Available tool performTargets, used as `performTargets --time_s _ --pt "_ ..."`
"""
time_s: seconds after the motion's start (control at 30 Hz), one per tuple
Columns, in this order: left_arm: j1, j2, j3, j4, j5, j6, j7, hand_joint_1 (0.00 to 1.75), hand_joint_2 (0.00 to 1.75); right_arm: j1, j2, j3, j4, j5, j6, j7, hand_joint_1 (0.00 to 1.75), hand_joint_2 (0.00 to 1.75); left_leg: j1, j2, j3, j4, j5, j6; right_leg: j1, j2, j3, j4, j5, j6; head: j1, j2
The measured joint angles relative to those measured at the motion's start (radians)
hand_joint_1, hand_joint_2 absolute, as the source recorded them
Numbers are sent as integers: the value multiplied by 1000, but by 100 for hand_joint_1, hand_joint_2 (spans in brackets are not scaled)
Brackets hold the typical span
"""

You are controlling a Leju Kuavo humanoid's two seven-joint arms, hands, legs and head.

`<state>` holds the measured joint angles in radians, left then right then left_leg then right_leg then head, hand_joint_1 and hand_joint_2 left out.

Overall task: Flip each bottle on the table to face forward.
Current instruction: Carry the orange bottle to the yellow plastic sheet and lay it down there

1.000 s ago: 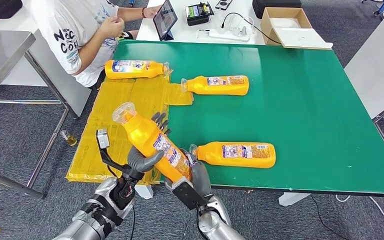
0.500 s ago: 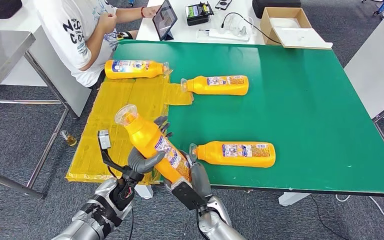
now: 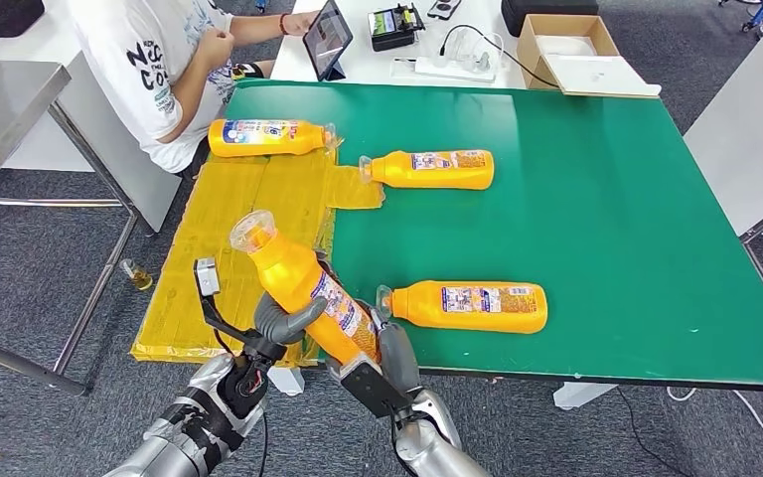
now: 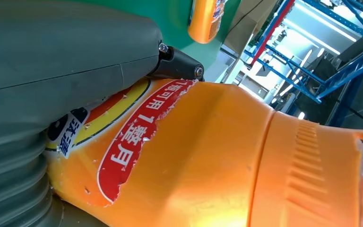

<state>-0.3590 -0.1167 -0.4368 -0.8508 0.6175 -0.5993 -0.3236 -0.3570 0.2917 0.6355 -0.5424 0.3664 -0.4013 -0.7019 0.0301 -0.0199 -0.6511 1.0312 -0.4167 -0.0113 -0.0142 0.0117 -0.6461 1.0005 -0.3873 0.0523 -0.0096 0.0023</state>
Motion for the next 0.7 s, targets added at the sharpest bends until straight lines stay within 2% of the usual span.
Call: performTargets --time_s 0.2,0.27,0.3,0.4,0.43,0.57,0.7 --pt "0 0 0 0 1 0 1 175 175 0 2 -6 4 1 0 0 168 175 0 0 0 0 0 0 0 0 0 0 0 0 0 0" --pt "0 0 0 0 1 0 1 175 175 0 3 -8 6 1 0 0 161 175 0 0 0 0 0 0 0 0 0 0 0 0 0 0" --pt "0 0 0 0 1 0 1 175 175 0 4 -9 6 1 0 0 133 175 0 0 0 0 0 0 0 0 0 0 0 0 0 0" --pt "-1 0 0 -1 1 5 1 175 175 0 5 -11 8 4 -6 0 14 175 0 0 0 0 0 0 0 0 0 0 0 0 0 0" --pt "-1 0 0 -1 1 11 1 175 175 0 5 -12 8 6 -11 0 0 175 0 0 0 0 0 0 0 0 0 0 0 0 0 0" --pt "-8 -1 4 -19 -40 89 -23 175 175 2 5 -24 10 -2 -29 0 0 0 0 0 0 0 0 0 0 0 0 0 0 0 0 0" --pt "-18 -10 43 -70 -142 245 -63 175 175 22 1 -58 -52 -45 -3 0 0 0 0 0 0 0 0 0 0 0 0 0 0 0 0 0"
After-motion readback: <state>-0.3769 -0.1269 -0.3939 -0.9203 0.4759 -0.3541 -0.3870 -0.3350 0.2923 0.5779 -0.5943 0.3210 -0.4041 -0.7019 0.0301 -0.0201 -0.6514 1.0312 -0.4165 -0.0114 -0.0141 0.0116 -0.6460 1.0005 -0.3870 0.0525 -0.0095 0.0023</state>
